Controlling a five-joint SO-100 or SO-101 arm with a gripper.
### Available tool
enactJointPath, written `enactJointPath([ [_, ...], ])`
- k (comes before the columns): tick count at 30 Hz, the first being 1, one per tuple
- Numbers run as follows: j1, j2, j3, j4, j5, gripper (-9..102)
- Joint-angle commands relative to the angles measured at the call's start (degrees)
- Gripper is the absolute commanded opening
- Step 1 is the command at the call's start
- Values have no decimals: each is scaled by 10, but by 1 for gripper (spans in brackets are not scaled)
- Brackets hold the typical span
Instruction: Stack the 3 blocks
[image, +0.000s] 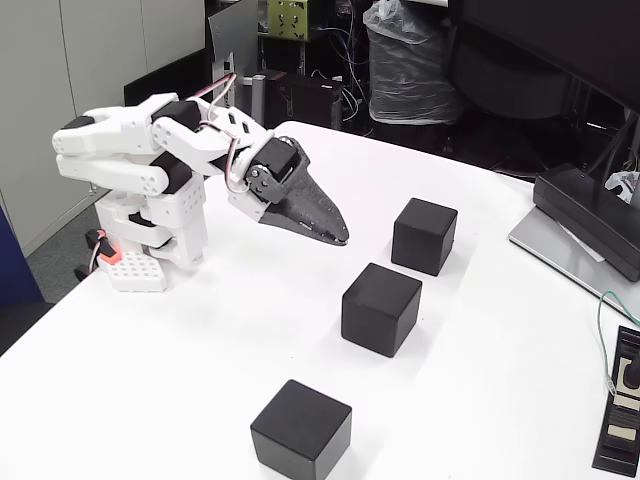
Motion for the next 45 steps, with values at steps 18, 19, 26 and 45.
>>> enactJointPath([
  [18,-4,-3,-2,-1,8,0],
  [19,-4,-3,-2,-1,8,0],
  [26,3,-4,-2,0,5,0],
  [45,-4,-4,-229,188,-53,3],
])
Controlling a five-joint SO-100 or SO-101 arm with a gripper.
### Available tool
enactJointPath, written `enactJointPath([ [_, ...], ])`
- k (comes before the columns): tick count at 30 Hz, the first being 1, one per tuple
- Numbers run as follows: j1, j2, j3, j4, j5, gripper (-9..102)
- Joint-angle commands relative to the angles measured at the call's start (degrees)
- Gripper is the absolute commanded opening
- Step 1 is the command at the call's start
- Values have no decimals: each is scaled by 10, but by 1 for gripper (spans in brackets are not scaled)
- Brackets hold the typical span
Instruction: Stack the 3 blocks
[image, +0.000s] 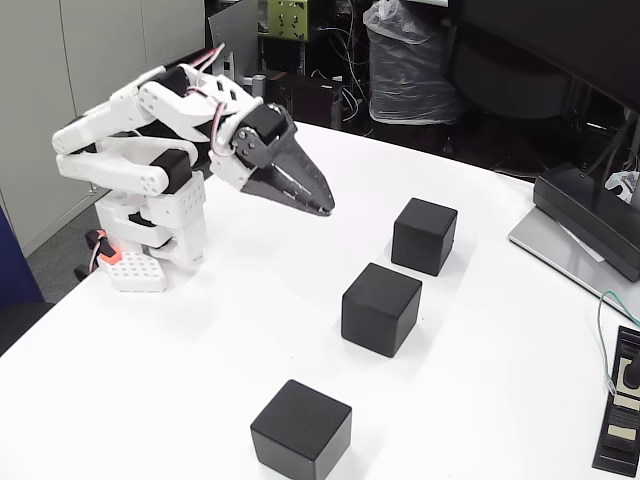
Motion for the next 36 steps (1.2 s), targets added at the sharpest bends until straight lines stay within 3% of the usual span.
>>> enactJointPath([
  [1,-4,-4,-84,24,-6,5],
  [9,-5,-6,-151,92,-85,25],
  [14,-4,-75,-183,117,-116,26],
  [25,2,-389,-352,185,-119,27],
  [36,1,-625,-438,218,-126,39],
])
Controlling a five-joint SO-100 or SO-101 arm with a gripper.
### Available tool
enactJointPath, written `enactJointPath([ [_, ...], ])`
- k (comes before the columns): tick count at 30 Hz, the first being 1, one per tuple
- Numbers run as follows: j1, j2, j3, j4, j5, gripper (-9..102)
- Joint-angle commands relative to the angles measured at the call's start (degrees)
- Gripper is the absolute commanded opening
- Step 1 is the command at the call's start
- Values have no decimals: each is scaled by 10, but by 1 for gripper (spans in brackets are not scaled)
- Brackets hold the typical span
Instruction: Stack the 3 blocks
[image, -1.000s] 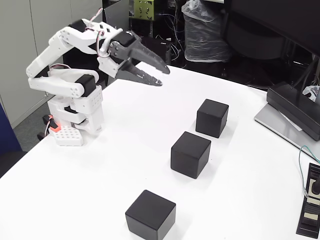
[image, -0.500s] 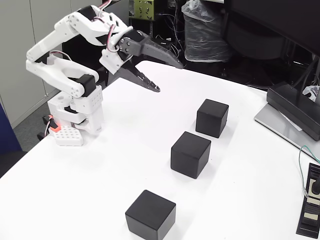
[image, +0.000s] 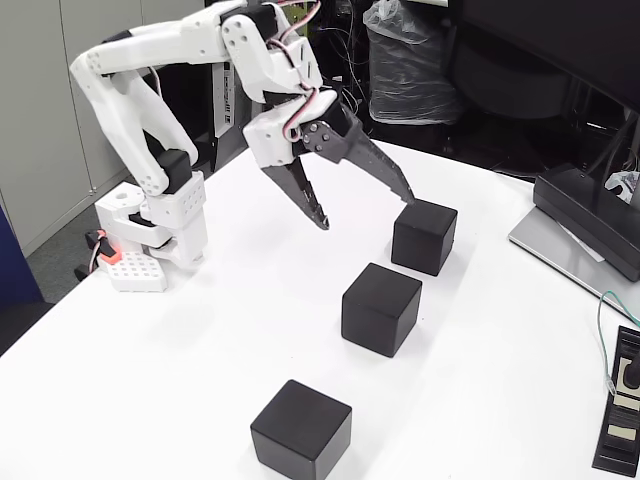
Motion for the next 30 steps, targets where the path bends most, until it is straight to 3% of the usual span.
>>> enactJointPath([
  [1,-1,-50,-26,1,-4,39],
  [5,0,-125,-27,-12,-4,39],
  [12,2,-214,-21,-112,3,39],
  [22,3,-283,-25,-158,4,39],
  [30,61,-322,-25,-206,4,39],
])
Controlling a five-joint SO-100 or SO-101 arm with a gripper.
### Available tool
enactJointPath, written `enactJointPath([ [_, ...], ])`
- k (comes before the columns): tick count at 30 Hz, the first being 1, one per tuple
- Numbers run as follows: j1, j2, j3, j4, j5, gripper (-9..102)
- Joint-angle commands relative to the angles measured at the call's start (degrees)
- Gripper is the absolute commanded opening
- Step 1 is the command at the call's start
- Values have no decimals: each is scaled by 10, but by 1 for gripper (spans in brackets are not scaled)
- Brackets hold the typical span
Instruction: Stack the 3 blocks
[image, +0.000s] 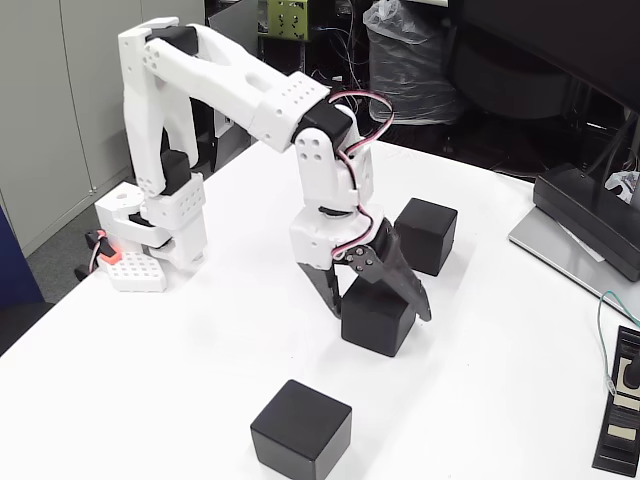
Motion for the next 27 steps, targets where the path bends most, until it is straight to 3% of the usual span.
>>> enactJointPath([
  [1,15,-8,-19,-13,4,39],
  [19,11,-35,-21,-16,-4,38],
  [27,11,-30,-22,-16,-1,17],
])
